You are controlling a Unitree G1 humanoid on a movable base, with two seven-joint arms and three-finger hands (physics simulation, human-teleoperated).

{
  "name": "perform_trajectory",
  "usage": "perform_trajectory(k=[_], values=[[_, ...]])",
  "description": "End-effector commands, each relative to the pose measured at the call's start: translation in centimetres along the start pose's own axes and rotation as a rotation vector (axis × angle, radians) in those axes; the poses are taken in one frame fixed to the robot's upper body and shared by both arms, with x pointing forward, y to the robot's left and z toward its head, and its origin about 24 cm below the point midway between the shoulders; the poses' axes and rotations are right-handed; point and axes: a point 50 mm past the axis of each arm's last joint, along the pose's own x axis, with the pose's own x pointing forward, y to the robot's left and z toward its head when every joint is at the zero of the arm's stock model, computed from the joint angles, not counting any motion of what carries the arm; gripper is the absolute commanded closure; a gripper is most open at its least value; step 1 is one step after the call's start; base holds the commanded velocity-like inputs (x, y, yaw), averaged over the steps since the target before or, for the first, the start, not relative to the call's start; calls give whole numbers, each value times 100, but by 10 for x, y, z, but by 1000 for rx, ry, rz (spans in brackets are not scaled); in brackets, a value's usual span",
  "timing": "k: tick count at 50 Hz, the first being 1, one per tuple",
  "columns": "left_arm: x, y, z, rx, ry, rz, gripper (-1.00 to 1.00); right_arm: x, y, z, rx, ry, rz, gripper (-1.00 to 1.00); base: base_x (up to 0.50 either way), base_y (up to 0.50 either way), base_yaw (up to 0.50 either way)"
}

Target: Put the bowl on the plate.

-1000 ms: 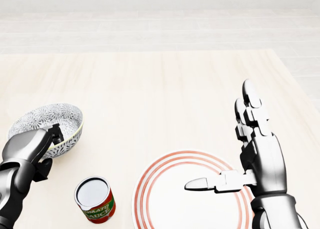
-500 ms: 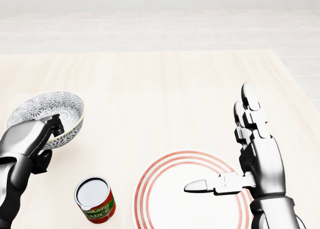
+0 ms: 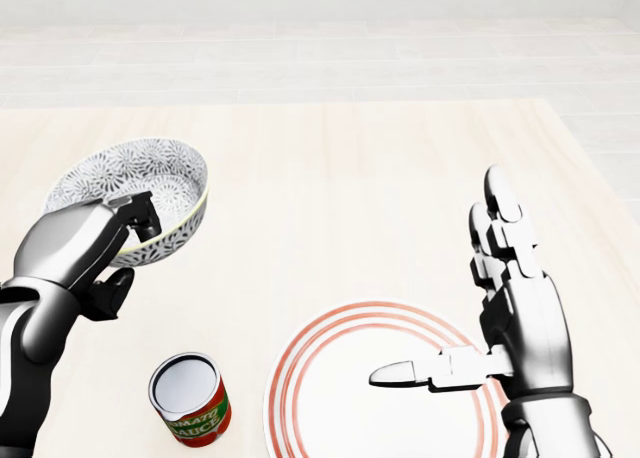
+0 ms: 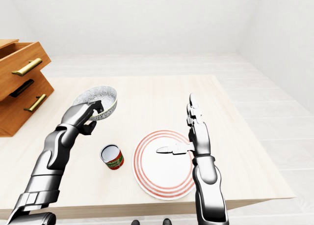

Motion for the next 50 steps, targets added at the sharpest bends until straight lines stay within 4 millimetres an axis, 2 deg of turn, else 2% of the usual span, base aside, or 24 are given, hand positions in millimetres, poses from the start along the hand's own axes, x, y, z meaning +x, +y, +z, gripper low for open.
perform_trajectory(k=[1,17,32,40,50], values=[[-5,25,28,-7,-100,64,100,0,-1,3,-5,-12,-2,-100,0,0,0],[-12,31,55,-2,-188,61,100,-5,-3,-1,-3,10,-10,-100,0,0,0],[-28,48,84,-5,-276,81,100,-7,-4,-6,-2,32,-15,-100,0,0,0],[-34,51,94,-16,-308,73,100,-10,-6,-10,-3,55,-21,-100,0,0,0],[-43,49,111,1,-361,63,100,-13,-10,-5,-15,36,-34,-100,0,0,0]])
